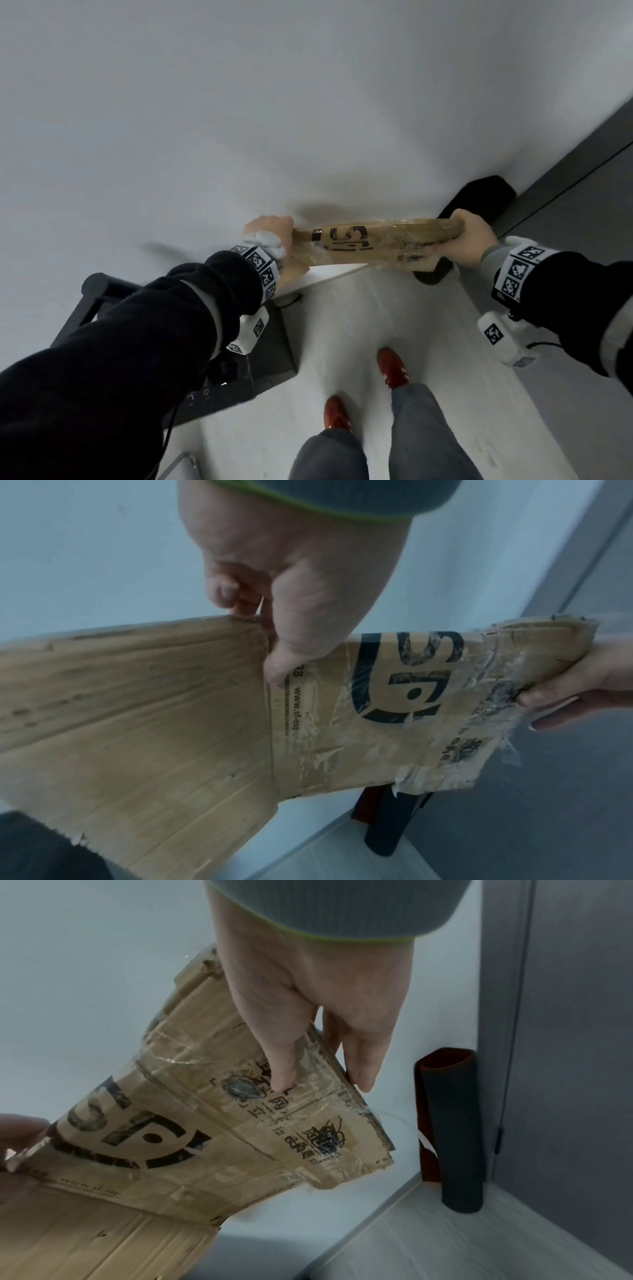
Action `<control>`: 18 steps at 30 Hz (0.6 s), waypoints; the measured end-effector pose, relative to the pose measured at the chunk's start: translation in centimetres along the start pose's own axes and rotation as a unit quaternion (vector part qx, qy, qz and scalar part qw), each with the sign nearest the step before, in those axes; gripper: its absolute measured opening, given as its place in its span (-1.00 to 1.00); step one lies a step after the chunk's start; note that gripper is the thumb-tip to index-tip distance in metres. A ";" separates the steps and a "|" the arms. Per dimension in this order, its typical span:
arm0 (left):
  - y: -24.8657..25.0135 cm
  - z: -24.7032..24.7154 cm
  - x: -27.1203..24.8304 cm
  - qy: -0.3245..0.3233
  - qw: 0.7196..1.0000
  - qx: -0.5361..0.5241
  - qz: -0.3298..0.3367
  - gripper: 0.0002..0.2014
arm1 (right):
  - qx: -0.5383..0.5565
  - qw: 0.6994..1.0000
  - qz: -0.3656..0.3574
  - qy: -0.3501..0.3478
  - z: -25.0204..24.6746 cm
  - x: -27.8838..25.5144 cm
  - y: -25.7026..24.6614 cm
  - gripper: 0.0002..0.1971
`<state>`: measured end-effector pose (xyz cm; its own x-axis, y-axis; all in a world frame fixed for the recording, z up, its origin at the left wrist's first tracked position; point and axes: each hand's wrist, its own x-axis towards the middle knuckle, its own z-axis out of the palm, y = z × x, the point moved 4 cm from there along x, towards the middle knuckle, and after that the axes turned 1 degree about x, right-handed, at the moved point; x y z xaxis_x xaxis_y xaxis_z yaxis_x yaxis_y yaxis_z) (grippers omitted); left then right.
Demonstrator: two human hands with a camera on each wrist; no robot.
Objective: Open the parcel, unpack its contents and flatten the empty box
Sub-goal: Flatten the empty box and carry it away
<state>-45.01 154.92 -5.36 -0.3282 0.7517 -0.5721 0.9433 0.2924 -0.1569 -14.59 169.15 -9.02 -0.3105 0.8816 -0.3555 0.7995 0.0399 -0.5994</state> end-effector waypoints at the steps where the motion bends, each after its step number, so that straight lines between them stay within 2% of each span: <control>1: -0.2 0.8 1.9 -0.013 1.000 -0.006 -0.018 -0.79 | -0.008 1.000 -0.006 -0.007 1.2 2.6 0.3 -0.59; 5: -0.4 3.6 5.7 -0.016 0.998 -0.012 -0.054 -0.83 | -0.039 0.999 -0.015 -0.029 4.4 8.8 1.6 -0.70; 8: -0.5 4.8 8.1 0.009 0.998 0.003 -0.065 -0.79 | -0.036 0.998 -0.044 -0.028 5.8 11.8 1.9 -0.66; 10: -0.4 6.1 10.0 -0.015 0.997 -0.020 -0.075 -0.79 | -0.049 0.996 -0.045 -0.059 7.3 13.7 2.2 -0.68; 16: -0.1 8.4 13.4 -0.038 0.984 -0.116 -0.131 -0.61 | -0.040 0.994 -0.047 -0.085 9.7 17.8 3.3 -0.72; 18: 0.0 9.6 14.8 -0.052 0.977 -0.143 -0.152 -0.56 | -0.041 0.992 -0.030 -0.111 11.5 19.7 4.3 -0.64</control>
<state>-49.36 160.40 -21.58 -0.5697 0.5454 -0.6148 0.7459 0.6572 -0.1082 -23.18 181.25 -26.82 -0.4575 0.7509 -0.4764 0.8125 0.1353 -0.5670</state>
